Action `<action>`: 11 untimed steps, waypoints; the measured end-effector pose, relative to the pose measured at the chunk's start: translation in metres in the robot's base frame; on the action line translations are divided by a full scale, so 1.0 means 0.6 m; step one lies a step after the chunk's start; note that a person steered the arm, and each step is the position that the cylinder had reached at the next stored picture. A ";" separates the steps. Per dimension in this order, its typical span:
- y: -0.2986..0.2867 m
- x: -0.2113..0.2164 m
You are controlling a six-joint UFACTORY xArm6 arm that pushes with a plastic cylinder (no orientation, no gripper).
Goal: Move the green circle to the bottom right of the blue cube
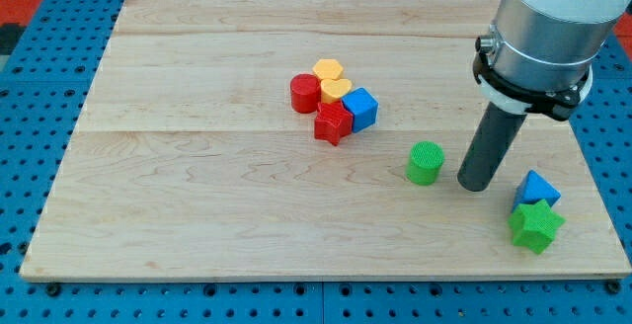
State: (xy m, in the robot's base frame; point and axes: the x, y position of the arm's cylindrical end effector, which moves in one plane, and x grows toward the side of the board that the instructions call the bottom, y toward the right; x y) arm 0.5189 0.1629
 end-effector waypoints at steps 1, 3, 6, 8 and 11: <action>-0.028 0.079; -0.055 0.051; -0.057 -0.187; -0.015 -0.121; -0.148 -0.097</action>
